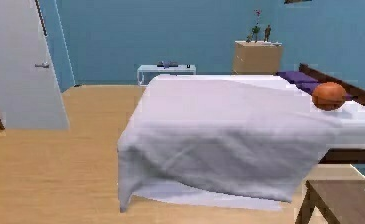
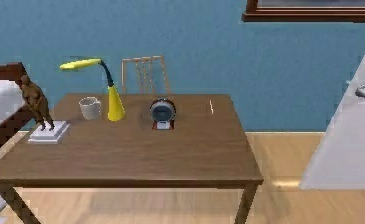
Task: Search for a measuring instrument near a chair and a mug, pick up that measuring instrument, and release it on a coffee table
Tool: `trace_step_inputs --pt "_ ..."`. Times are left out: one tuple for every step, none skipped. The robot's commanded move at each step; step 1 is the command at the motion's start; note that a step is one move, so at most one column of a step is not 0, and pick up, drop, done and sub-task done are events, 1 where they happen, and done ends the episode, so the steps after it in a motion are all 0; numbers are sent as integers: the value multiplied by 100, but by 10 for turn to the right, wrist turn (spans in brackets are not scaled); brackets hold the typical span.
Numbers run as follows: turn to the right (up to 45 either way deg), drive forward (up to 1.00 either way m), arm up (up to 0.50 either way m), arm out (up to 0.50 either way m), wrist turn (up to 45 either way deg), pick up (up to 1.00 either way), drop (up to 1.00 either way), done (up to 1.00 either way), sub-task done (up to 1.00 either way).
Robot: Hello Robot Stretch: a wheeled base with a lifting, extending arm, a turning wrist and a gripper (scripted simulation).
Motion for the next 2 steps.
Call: trace_step_inputs --pt "360 0 0 0 0 0 0 0 0" --pt "0 60 0 0 0 0 0 0 0"
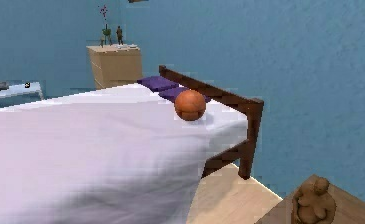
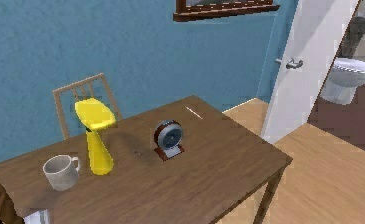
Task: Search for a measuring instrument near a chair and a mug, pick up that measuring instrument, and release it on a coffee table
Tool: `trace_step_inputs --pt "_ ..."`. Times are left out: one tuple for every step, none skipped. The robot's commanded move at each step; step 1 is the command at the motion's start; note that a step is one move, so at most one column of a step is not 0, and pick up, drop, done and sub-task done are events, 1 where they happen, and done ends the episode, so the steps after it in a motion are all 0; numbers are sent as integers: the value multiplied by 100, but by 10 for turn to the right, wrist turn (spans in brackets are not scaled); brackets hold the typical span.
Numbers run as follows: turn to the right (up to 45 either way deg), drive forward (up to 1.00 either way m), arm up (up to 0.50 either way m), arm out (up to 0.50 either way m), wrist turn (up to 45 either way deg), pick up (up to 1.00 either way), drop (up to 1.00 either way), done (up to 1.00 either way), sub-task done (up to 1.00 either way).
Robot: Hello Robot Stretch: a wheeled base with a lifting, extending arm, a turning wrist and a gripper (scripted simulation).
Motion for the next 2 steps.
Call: trace_step_inputs --pt "0 0 50 0 0 0 0 0 0" --pt "0 0 32 0 0 0 0 0 0"
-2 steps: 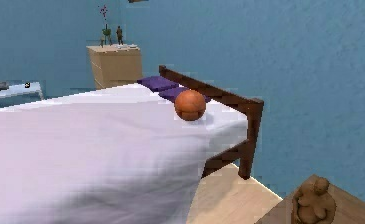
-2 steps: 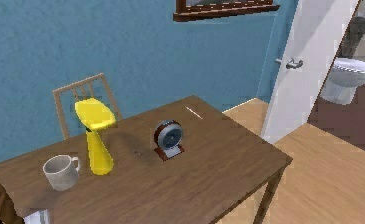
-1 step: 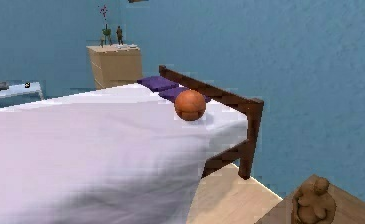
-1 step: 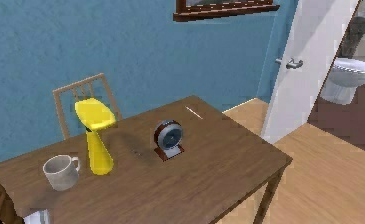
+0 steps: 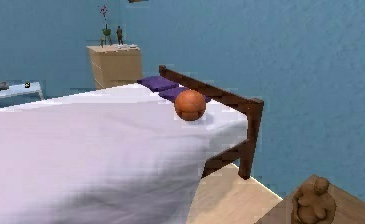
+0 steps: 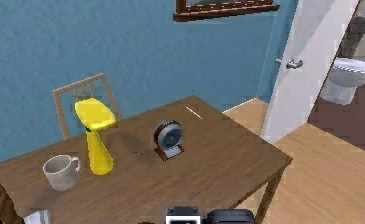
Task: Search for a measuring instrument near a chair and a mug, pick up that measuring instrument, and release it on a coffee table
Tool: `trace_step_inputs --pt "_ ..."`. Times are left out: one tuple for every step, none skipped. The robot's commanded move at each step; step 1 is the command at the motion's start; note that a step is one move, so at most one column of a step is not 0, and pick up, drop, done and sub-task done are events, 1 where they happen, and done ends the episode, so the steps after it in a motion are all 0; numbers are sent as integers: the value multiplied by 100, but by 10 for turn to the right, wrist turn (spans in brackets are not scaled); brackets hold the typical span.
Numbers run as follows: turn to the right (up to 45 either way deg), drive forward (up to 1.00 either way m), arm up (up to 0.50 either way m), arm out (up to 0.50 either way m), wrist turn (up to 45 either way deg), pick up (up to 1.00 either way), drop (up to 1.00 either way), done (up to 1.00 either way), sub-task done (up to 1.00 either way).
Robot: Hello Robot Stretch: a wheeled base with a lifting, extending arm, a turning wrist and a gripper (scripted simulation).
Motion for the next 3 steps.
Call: trace_step_inputs --pt "0 0 0 36 0 0 0 0 0" --pt "0 0 0 0 450 0 0 0 0" --pt "0 0 0 0 450 0 0 0 0"
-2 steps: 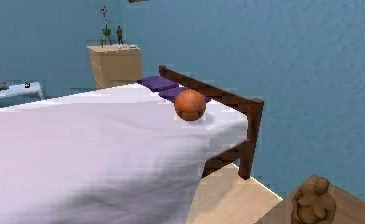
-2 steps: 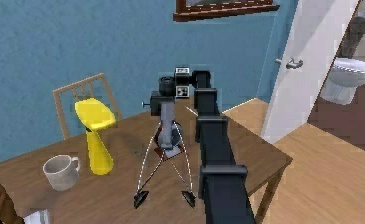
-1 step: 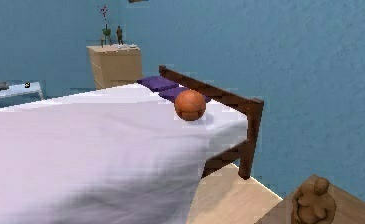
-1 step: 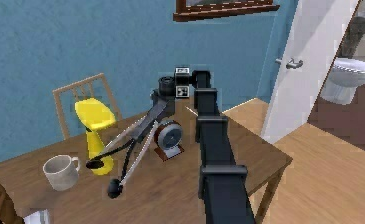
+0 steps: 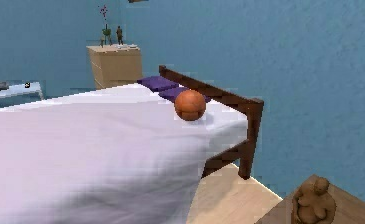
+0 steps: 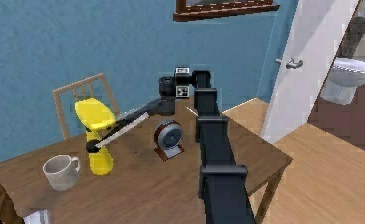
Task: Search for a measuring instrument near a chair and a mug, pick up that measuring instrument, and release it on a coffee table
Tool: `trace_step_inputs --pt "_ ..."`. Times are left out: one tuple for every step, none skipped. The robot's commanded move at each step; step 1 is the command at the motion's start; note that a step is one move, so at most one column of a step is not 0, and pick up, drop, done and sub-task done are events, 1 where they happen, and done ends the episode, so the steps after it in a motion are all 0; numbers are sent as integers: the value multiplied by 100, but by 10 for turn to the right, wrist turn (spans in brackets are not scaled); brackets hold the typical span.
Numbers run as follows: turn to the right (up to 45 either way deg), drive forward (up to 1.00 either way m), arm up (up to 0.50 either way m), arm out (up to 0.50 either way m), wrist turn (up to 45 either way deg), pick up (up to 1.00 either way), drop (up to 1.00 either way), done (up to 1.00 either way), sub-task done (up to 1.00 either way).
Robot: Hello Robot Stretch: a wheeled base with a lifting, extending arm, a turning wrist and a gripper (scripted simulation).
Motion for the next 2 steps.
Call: trace_step_inputs --pt "0 0 0 0 450 0 0 0 0" --pt "0 0 0 0 300 0 0 0 0"
